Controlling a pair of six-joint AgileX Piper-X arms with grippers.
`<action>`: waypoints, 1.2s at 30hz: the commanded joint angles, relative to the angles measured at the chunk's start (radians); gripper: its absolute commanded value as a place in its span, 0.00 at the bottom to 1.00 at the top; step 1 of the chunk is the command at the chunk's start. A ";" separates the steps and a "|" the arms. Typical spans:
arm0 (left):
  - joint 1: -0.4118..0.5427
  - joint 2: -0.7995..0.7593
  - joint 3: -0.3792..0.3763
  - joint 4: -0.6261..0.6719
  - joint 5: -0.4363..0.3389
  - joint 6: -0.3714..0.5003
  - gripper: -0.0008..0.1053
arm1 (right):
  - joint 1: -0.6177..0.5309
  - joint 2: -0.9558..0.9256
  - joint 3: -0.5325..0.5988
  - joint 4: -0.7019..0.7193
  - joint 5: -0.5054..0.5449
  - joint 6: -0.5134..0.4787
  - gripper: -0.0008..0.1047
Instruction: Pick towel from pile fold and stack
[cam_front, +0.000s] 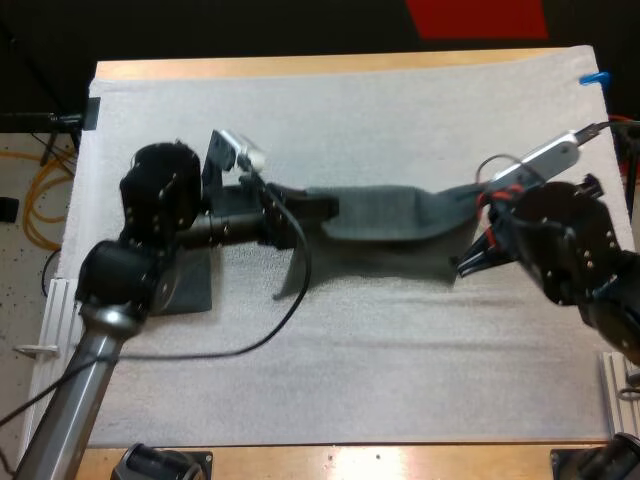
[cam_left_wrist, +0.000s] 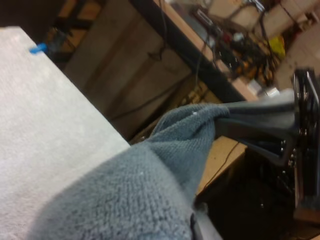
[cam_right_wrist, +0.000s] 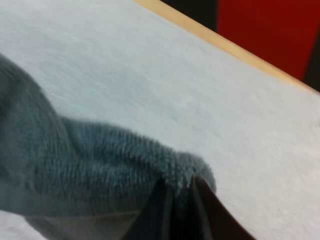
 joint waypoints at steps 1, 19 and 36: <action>-0.003 -0.032 -0.007 0.026 0.009 -0.008 0.01 | 0.027 -0.003 -0.024 0.038 0.002 -0.012 0.01; -0.090 -0.182 0.046 0.436 -0.171 0.072 0.01 | 0.196 0.014 -0.132 0.448 -0.204 0.091 0.01; 0.149 0.172 0.324 -0.131 -0.153 0.088 0.01 | -0.074 0.576 -0.108 0.038 -0.239 0.003 0.01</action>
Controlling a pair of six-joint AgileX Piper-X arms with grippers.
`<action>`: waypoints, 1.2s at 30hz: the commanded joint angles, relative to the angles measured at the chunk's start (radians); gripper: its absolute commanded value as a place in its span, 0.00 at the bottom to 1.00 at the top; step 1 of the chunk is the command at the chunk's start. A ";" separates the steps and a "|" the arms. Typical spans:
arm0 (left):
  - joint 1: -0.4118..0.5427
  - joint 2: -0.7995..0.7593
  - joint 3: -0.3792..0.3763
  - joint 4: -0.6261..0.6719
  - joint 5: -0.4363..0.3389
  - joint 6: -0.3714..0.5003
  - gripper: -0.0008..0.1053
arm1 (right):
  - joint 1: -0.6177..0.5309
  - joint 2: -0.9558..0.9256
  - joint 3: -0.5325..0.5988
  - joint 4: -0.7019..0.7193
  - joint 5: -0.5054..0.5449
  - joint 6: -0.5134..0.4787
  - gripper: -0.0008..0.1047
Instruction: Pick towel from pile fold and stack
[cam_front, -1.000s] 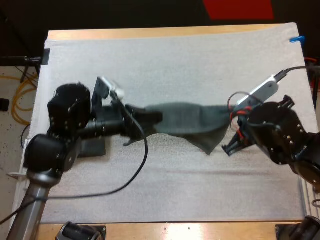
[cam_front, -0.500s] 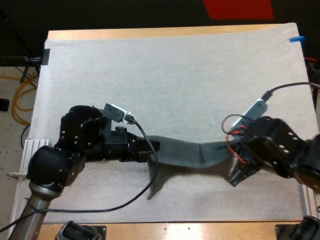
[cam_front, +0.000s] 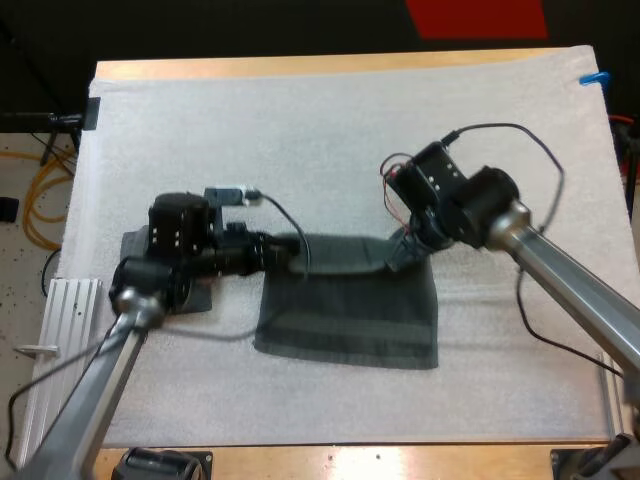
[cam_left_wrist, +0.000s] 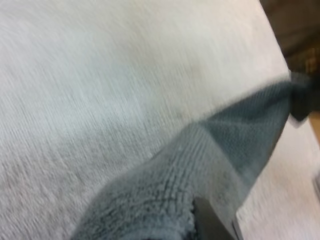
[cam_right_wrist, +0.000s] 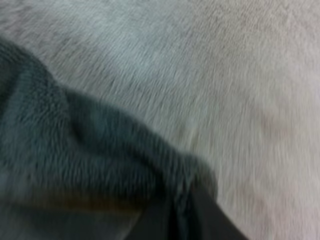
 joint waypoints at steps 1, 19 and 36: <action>0.013 0.036 -0.005 -0.069 0.035 0.005 0.01 | -0.017 0.030 -0.002 -0.045 -0.013 -0.015 0.01; 0.078 0.373 -0.021 -0.502 0.039 -0.119 0.12 | -0.053 0.205 -0.005 -0.245 0.057 0.079 0.29; 0.078 0.122 -0.096 -0.366 0.020 0.091 0.47 | -0.059 -0.050 -0.043 -0.183 0.041 0.131 0.51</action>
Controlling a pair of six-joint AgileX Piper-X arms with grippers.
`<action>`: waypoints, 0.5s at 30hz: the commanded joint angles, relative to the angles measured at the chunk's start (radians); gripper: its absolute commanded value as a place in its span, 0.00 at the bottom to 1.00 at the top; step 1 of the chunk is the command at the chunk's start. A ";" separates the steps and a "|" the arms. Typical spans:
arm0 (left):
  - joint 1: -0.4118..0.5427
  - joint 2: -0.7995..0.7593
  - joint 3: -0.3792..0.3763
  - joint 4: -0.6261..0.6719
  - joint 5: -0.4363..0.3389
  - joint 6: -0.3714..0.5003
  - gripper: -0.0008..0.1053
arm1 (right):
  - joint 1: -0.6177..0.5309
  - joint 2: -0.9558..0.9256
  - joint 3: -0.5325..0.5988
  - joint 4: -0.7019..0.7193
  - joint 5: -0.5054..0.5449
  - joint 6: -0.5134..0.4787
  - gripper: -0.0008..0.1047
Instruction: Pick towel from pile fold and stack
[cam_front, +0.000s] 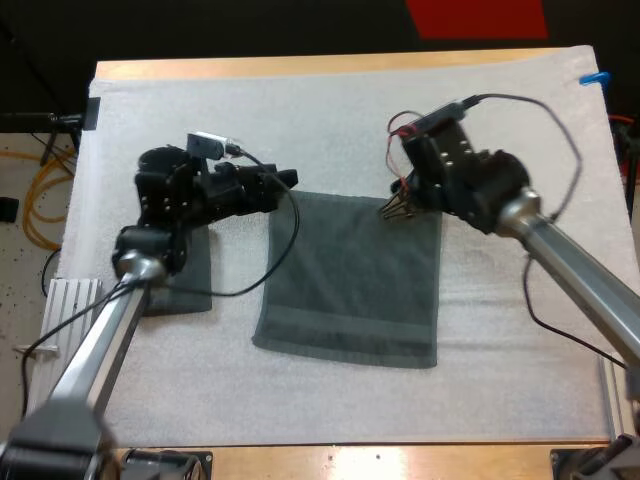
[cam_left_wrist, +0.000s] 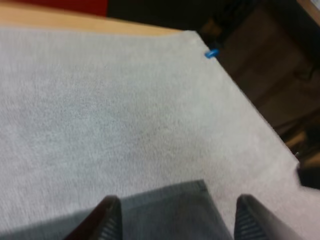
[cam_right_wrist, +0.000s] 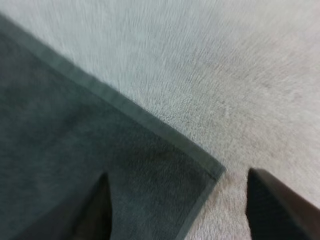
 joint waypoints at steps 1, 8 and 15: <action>0.000 -0.053 -0.006 0.054 -0.028 0.056 0.47 | -0.004 -0.043 -0.011 0.028 -0.012 0.025 0.52; 0.000 -0.327 -0.006 0.432 -0.202 0.258 0.47 | -0.004 -0.218 -0.011 0.173 -0.089 0.143 0.52; 0.000 -0.571 -0.007 0.709 -0.250 0.321 0.54 | -0.004 -0.353 0.023 0.334 -0.096 0.225 0.52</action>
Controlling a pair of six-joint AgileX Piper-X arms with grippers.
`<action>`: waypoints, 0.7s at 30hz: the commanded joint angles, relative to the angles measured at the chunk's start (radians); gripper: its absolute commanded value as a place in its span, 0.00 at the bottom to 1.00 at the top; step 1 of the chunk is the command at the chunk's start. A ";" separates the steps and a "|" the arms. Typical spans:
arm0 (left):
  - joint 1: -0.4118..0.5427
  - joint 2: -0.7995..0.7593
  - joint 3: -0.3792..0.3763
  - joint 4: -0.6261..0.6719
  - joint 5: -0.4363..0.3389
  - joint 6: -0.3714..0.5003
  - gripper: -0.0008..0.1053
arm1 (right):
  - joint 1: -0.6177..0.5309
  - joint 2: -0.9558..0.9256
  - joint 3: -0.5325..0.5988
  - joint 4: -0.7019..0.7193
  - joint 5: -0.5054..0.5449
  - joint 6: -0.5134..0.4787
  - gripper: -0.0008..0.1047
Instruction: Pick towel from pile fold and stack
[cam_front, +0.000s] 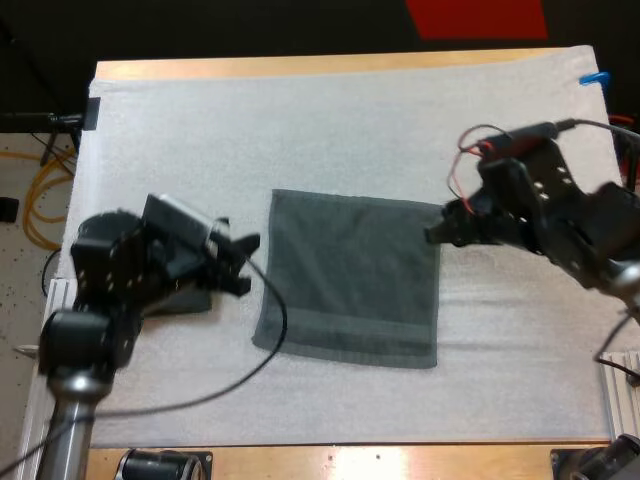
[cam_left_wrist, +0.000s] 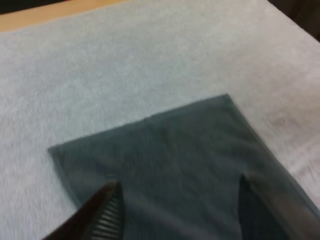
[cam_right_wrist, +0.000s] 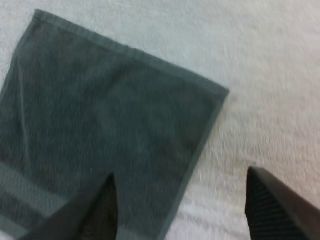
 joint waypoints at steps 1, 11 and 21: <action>0.000 -0.032 -0.006 0.062 -0.026 0.006 0.57 | -0.004 -0.028 0.021 0.029 -0.010 0.023 0.53; 0.000 -0.185 -0.006 0.360 -0.101 0.002 0.70 | -0.004 -0.291 0.323 0.065 -0.085 0.205 0.71; 0.000 -0.189 -0.006 0.525 -0.164 0.012 0.70 | -0.004 -0.445 0.646 -0.002 -0.209 0.326 0.71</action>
